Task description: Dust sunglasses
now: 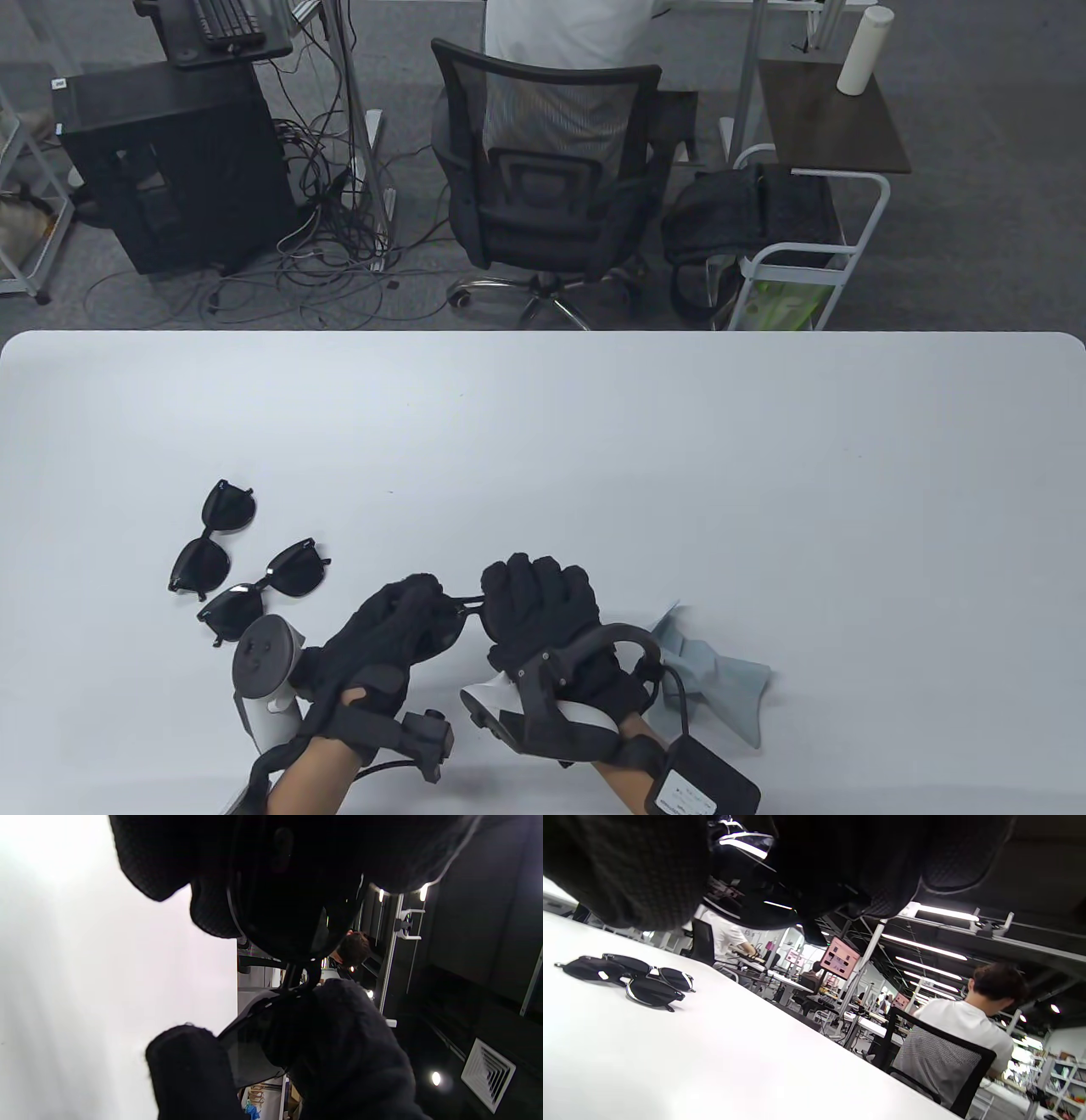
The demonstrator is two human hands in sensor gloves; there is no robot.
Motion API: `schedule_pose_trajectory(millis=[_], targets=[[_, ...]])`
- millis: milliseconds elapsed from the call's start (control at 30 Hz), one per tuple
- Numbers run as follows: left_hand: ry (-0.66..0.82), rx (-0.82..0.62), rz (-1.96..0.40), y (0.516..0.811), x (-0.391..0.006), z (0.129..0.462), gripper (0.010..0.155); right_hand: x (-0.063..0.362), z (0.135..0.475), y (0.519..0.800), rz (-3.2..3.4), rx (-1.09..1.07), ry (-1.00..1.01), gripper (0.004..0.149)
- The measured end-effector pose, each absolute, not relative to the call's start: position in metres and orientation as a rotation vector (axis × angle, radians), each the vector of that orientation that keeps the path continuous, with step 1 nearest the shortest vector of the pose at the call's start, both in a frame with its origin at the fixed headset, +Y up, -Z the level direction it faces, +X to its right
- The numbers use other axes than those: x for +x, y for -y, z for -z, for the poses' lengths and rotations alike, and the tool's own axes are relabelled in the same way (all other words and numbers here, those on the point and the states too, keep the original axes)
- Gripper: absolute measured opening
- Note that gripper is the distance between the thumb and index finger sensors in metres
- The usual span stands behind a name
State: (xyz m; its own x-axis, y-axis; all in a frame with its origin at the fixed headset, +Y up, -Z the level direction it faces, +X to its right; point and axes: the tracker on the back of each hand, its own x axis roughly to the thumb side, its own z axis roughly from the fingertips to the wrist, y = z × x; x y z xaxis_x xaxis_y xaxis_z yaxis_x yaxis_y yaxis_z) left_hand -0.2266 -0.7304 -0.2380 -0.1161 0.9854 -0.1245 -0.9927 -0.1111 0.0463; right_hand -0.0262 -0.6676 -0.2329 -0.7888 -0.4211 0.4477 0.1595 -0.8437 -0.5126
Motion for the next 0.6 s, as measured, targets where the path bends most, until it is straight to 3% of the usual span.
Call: schedule_pose_trajectory(millis=[167, 267, 367, 600], targets=[[-0.189, -0.085, -1.767, 0.734, -0.238, 0.242, 0.056, -0.039, 0.247, 0.66, 2.533, -0.876, -0.646, 0.085], [-0.226, -0.106, -1.84, 0.736, -0.246, 0.244, 0.075, -0.043, 0.266, 0.656, 2.535, -0.859, -0.618, 0.084], [-0.276, -0.054, -1.874, 0.736, -0.26, 0.246, 0.081, -0.04, 0.301, 0.655, 2.549, -0.773, -0.564, 0.083], [-0.3, 0.039, -1.906, 0.732, -0.28, 0.247, 0.079, -0.035, 0.399, 0.677, 2.684, -0.538, -0.313, 0.082]])
